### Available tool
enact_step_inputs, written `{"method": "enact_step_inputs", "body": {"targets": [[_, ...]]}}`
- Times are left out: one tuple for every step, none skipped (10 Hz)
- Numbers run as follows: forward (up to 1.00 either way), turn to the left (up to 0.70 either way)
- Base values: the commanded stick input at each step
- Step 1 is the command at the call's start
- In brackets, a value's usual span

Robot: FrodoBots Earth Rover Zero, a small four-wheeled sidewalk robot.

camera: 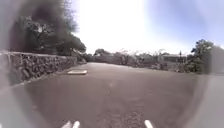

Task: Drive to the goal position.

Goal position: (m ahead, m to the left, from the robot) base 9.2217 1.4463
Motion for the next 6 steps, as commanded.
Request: {"method": "enact_step_inputs", "body": {"targets": [[0.85,0.0],[0.85,0.0],[0.85,0.0],[0.85,0.0],[0.85,0.0],[0.85,0.0]]}}
